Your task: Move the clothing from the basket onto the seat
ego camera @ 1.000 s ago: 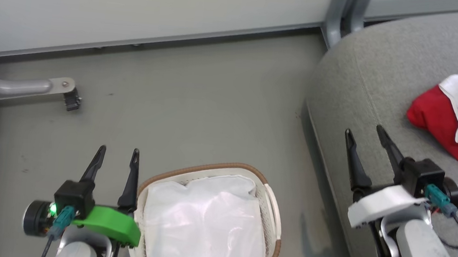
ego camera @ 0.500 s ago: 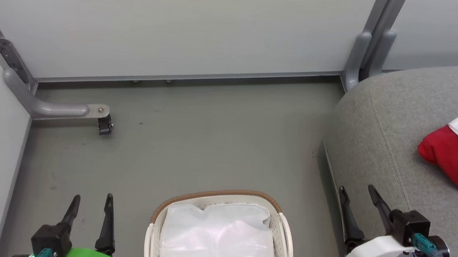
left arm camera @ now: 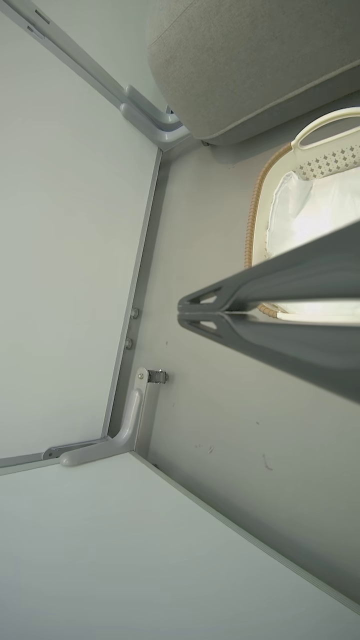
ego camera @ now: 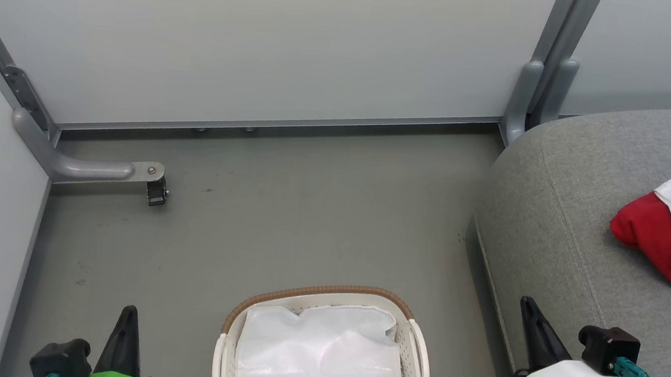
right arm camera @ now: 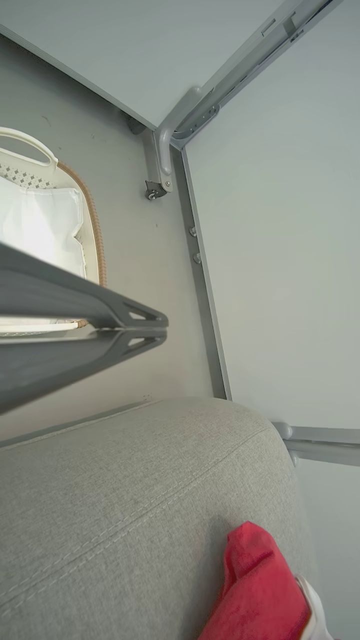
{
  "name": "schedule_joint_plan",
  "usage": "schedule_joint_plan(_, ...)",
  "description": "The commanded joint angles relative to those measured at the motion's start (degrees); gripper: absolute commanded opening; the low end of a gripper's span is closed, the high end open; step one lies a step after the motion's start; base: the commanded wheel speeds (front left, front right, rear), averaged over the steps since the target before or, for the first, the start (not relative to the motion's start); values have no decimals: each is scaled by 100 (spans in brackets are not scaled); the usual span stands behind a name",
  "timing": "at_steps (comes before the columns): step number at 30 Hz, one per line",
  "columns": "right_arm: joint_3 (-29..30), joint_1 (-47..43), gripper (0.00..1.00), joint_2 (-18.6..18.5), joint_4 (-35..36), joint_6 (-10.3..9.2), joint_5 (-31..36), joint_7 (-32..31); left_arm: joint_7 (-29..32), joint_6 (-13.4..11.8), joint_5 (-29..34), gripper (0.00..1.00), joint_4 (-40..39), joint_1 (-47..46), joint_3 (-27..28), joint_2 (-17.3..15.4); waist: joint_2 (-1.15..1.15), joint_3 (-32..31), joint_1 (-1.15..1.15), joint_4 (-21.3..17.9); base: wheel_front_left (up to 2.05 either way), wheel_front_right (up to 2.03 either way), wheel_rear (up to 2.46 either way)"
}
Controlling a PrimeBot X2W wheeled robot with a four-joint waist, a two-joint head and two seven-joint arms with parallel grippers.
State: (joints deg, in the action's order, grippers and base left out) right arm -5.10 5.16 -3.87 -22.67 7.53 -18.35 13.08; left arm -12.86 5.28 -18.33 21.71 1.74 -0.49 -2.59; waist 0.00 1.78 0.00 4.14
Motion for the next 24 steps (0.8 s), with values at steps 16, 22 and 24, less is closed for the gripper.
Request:
schedule_joint_plan(16, 282, 81, 0, 11, 291, -1, -1706, -435, 409, 63, -1708, 0, -280, -257, 155, -21, 0, -21, 0, -57, 0, 0, 0)
schedule_joint_plan(22, 361, 87, 0, 18, 346, -2, -2213, -571, 543, 77, -2212, 0, -326, -308, 203, -23, 0, -29, 0, -78, 0, 0, 0)
schedule_joint_plan(24, 387, 88, 0, 20, 363, -2, -2376, -614, 589, 81, -2377, 0, -341, -326, 218, -24, 0, -32, 0, -85, 0, 0, 0)
